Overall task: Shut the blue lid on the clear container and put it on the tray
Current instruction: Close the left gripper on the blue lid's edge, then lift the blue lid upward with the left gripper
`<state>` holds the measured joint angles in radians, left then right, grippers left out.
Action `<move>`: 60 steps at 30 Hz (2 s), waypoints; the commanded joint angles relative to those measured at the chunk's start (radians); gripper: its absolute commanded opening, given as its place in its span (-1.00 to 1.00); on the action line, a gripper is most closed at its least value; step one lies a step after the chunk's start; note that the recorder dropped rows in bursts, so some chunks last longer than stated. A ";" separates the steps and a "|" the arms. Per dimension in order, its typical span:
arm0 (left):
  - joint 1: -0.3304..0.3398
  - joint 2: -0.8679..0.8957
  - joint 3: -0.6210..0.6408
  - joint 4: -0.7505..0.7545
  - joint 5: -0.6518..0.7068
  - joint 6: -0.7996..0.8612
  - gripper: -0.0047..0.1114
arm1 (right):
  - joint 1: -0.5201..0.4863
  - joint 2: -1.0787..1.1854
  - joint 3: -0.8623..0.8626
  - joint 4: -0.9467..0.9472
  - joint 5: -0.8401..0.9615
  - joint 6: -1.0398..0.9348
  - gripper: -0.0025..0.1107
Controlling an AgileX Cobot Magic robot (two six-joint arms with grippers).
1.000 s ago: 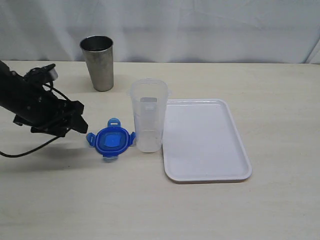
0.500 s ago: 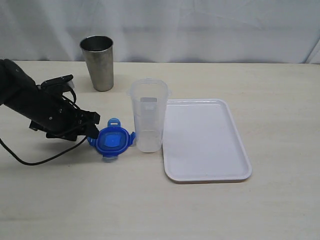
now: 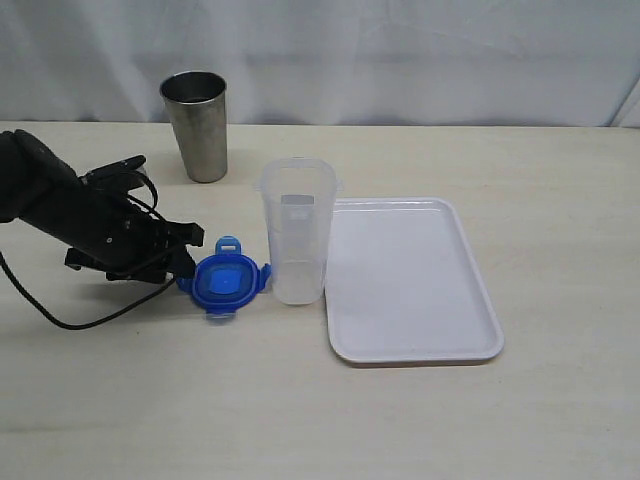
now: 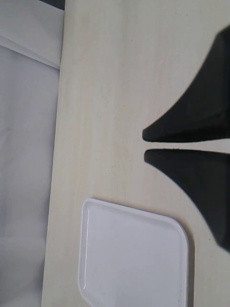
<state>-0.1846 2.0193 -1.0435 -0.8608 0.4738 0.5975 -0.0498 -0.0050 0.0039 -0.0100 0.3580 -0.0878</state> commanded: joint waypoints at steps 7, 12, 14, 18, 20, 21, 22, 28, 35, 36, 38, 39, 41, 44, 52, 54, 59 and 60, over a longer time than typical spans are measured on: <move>-0.003 0.010 0.000 -0.017 0.032 0.005 -0.27 | -0.005 0.005 -0.004 0.002 -0.002 -0.002 -0.86; -0.003 0.010 0.002 -0.040 0.040 0.008 -0.27 | -0.005 0.005 -0.004 0.002 -0.002 -0.002 -0.86; -0.011 0.010 0.002 -0.040 0.050 0.008 -0.27 | -0.005 0.005 -0.004 0.002 -0.002 -0.002 -0.86; -0.027 0.010 0.002 -0.041 0.029 0.008 -0.27 | -0.005 0.005 -0.004 0.002 -0.002 -0.002 -0.86; -0.026 0.010 0.002 -0.041 0.029 0.008 -0.27 | -0.005 0.005 -0.004 0.002 -0.002 -0.002 -0.86; -0.026 0.010 0.002 -0.041 0.031 0.008 -0.27 | -0.005 0.005 -0.004 0.002 -0.002 -0.002 -0.86; -0.026 0.010 0.002 -0.039 0.031 0.008 -0.27 | -0.005 0.005 -0.004 0.002 -0.002 -0.002 -0.86; -0.026 0.010 0.002 -0.038 0.017 0.008 -0.27 | -0.005 0.005 -0.004 0.002 -0.002 -0.002 -0.86; -0.026 0.010 0.002 0.013 0.026 0.002 -0.27 | -0.005 0.005 -0.004 0.002 -0.002 -0.002 -0.86; -0.026 0.010 0.002 0.013 0.026 0.002 -0.27 | -0.005 0.005 -0.004 0.002 -0.002 -0.002 -0.86; -0.026 0.010 0.002 0.013 0.022 0.002 -0.31 | -0.005 0.005 -0.004 0.002 -0.002 -0.002 -0.86; -0.026 0.010 0.002 0.013 0.020 0.002 -0.35 | -0.005 0.005 -0.004 0.002 -0.002 -0.002 -0.86; -0.026 0.010 0.002 0.013 0.015 0.002 -0.58 | -0.005 0.005 -0.004 0.002 -0.002 -0.002 -0.86; -0.026 0.010 0.002 0.011 0.015 -0.001 -0.74 | -0.005 0.005 -0.004 0.002 -0.002 -0.002 -0.86; -0.026 -0.053 0.002 0.114 0.038 -0.003 -0.92 | -0.005 0.005 -0.004 0.002 -0.002 -0.002 -0.86; -0.026 -0.085 0.002 0.152 0.048 -0.022 -0.92 | -0.005 0.005 -0.004 0.002 -0.002 -0.002 -0.86; -0.026 -0.173 0.002 0.207 0.117 -0.024 -0.92 | -0.005 0.005 -0.004 0.002 -0.002 -0.002 -0.86; -0.026 -0.190 0.002 0.221 0.122 -0.024 -0.92 | -0.005 0.005 -0.004 0.002 -0.002 -0.002 -0.86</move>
<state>-0.2095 1.8730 -1.0417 -0.6718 0.5708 0.5814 -0.0498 -0.0050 0.0039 -0.0100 0.3580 -0.0878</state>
